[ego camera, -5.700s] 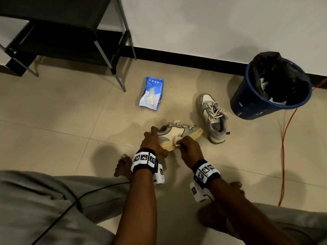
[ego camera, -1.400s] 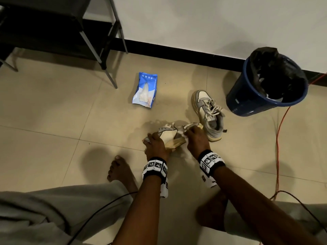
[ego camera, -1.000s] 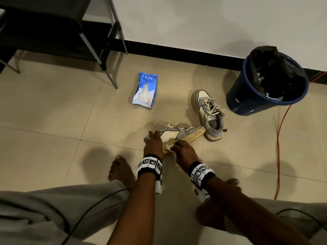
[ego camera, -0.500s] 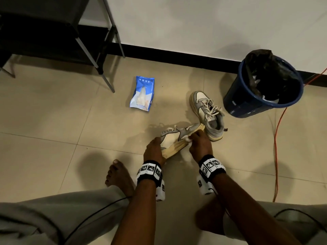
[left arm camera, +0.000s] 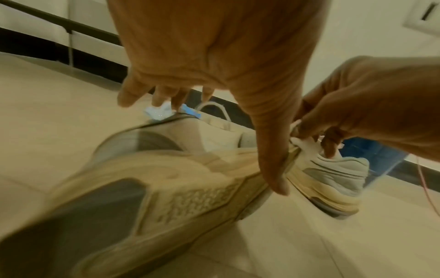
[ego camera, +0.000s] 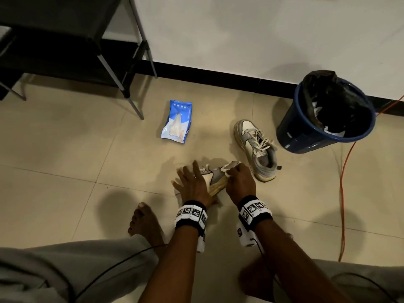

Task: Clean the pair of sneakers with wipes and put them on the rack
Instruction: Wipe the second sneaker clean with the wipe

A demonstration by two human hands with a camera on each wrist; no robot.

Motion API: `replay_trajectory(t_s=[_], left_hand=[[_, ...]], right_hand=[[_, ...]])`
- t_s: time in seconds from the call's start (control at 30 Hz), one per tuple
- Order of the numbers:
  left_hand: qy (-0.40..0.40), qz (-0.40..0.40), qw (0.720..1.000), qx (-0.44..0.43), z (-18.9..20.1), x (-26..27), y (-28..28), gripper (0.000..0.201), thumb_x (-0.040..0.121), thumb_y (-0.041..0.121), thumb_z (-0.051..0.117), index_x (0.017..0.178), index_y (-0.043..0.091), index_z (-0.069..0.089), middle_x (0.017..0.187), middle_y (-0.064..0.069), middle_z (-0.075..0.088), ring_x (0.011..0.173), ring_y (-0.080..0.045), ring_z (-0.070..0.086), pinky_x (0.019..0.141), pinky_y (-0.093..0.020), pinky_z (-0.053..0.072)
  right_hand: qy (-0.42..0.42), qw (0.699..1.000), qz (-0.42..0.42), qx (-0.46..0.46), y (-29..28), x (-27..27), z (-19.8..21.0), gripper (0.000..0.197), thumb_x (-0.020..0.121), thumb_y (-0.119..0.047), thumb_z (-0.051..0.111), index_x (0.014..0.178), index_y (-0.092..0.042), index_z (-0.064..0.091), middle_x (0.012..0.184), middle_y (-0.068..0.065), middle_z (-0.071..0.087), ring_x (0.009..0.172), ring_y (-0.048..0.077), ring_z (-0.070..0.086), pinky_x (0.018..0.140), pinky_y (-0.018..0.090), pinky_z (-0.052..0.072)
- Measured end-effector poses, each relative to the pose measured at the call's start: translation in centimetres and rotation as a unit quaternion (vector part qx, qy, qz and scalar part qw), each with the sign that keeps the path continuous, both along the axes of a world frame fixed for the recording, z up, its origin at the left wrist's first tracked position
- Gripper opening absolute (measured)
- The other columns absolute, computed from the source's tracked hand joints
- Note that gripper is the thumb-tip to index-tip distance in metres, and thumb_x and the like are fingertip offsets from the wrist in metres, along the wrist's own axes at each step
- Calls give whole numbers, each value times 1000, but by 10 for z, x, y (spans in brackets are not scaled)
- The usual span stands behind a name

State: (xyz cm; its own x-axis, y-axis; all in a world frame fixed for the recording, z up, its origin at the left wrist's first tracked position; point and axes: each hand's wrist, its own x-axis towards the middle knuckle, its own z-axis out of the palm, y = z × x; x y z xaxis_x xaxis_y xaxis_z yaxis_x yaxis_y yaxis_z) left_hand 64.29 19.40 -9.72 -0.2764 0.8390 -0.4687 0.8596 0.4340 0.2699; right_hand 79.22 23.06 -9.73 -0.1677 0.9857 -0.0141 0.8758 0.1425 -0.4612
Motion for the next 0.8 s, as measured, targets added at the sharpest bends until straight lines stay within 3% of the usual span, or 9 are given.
replay_trajectory(t_s=[0.07,0.13,0.27,0.4,0.57,0.6,0.67,0.7,0.8], left_hand=[[-7,-32,999,42,2,17,15,138,58,61,84,155,29,-9,160,-25,-9,147,-46,-10,112,-71,9],[-8,-53,998,-16,2,28,28,135,54,58,88,154,30,1,160,-24,-8,147,-47,-4,110,-72,17],[10,-53,992,-112,4,29,38,112,54,52,88,144,18,32,145,-15,34,134,-40,30,101,-68,33],[39,-69,993,-89,-2,34,28,99,59,42,86,138,15,33,137,-12,44,128,-37,36,97,-66,38],[16,-49,997,-65,-13,30,14,117,44,49,92,138,15,32,131,-10,47,123,-33,42,93,-54,45],[22,-48,997,-55,-15,32,13,118,46,48,92,141,15,31,131,-10,48,123,-32,42,93,-53,44],[26,-39,998,-35,-16,35,10,115,50,45,90,142,16,29,132,-9,49,122,-31,43,93,-51,43],[28,-40,998,-29,-17,36,9,115,50,45,90,143,15,29,132,-9,49,122,-31,43,94,-50,42],[51,-61,997,-23,-16,42,3,125,49,48,92,149,13,24,134,-11,47,123,-32,41,95,-50,41]], right_hand=[[3,999,39,6,-4,14,2,24,70,-3,68,92,-9,72,96,13,57,88,36,57,56,37,51],[-6,998,61,5,-9,24,2,25,70,-1,68,94,-10,72,97,12,57,86,33,57,58,34,51],[-31,994,108,-4,-25,21,0,39,61,5,72,97,-9,73,99,15,63,82,35,63,58,32,53],[-41,969,241,12,-23,11,6,16,68,-5,66,83,-7,72,85,13,62,76,33,60,49,34,50],[30,999,-12,11,12,22,5,14,70,-3,71,82,-10,75,80,13,63,73,33,62,59,31,48],[58,998,4,-35,5,12,11,11,73,-7,70,83,-12,72,80,12,64,73,33,63,58,32,50],[41,990,117,-61,-12,-3,15,7,78,-12,68,85,-10,66,81,11,63,72,31,61,53,32,49],[24,989,132,-62,-10,-2,16,8,80,-11,68,86,-8,66,83,11,61,74,29,58,54,32,46],[29,999,-10,-25,20,20,12,16,73,-1,70,88,-3,72,87,17,60,76,34,60,62,36,49]])
